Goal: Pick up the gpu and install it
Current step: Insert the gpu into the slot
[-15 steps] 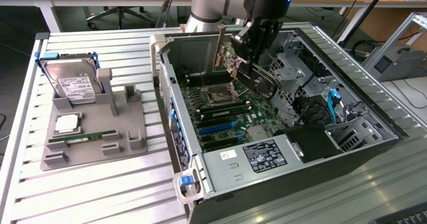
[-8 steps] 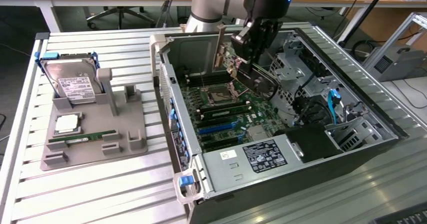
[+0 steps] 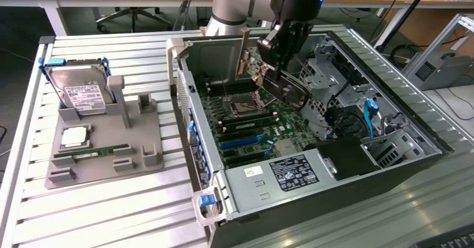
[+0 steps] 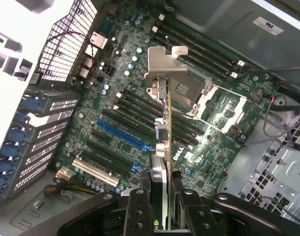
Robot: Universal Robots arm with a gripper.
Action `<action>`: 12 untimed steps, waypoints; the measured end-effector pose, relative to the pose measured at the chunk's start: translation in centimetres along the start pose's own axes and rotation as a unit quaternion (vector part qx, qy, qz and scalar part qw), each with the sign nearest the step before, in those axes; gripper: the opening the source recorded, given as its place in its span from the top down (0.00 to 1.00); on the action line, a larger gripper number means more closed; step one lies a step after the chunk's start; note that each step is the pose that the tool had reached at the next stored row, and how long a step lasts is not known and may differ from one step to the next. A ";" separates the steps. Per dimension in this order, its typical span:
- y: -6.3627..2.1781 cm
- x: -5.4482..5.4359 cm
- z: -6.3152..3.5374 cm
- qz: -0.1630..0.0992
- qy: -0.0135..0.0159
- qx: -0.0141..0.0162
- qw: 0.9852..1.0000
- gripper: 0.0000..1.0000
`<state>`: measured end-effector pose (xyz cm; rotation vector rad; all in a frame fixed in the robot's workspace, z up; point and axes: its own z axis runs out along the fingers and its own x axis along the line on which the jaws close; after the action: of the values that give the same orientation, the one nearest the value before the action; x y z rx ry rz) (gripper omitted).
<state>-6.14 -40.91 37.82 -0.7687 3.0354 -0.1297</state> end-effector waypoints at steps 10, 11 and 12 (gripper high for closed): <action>0.00 0.0 0.00 -0.010 -0.001 0.000 1.000 0.73; 0.00 0.0 0.00 -0.011 -0.001 0.000 1.000 0.73; 0.00 0.0 0.00 -0.012 -0.001 0.000 1.000 0.73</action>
<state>-6.15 -40.91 37.81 -0.8046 3.0250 -0.1297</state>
